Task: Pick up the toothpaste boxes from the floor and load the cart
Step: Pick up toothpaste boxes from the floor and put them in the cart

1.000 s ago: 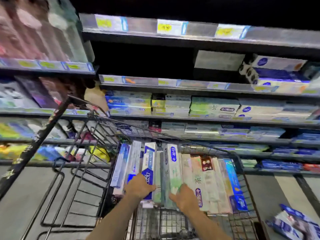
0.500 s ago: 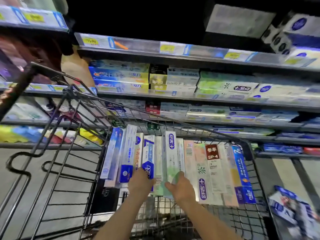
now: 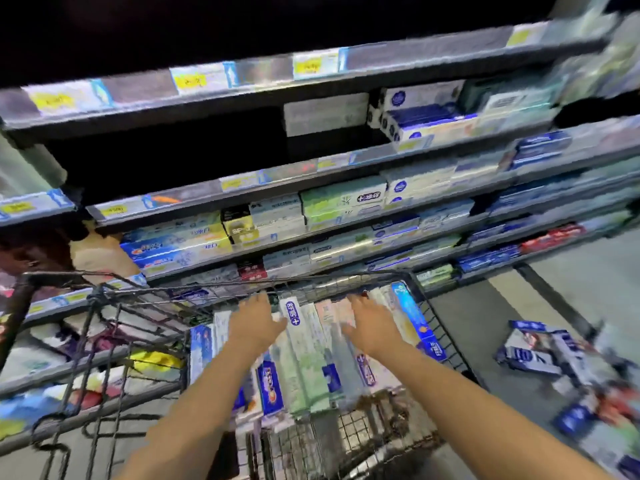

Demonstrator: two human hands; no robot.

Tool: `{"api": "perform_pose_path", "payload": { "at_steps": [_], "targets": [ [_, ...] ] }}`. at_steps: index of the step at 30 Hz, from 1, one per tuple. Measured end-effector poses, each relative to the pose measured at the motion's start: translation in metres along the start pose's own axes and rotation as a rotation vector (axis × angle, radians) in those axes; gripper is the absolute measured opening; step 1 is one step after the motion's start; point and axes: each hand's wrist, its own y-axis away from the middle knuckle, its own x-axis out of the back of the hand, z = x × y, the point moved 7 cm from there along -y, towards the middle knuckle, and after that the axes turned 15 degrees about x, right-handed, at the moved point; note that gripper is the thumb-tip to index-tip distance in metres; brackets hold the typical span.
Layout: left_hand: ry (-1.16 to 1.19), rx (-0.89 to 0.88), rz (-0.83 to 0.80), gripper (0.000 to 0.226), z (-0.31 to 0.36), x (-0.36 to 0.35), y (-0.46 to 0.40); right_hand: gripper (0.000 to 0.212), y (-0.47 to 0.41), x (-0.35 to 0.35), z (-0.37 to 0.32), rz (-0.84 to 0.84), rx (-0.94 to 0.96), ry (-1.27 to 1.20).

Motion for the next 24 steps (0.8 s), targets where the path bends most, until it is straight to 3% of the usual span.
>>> {"api": "perform_pose_path", "payload": {
  "at_steps": [4, 10, 17, 24],
  "targets": [
    [-0.174, -0.247, 0.063, 0.069, 0.075, 0.012, 0.012, 0.06, 0.036, 0.036, 0.056, 0.019, -0.021, 0.117],
    [-0.253, -0.479, -0.069, 0.059, 0.208, -0.032, 0.045, 0.064, 0.134, 0.054, 0.175, 0.018, -0.316, 0.06],
    [-0.375, -0.689, -0.17, 0.058, 0.393, -0.115, 0.129, 0.069, 0.292, 0.048, 0.329, -0.022, -0.661, -0.063],
    [-0.463, -0.815, -0.241, 0.063, 0.544, -0.195, 0.221, 0.071, 0.427, 0.045, 0.462, -0.078, -0.865, -0.112]
  ]
}}
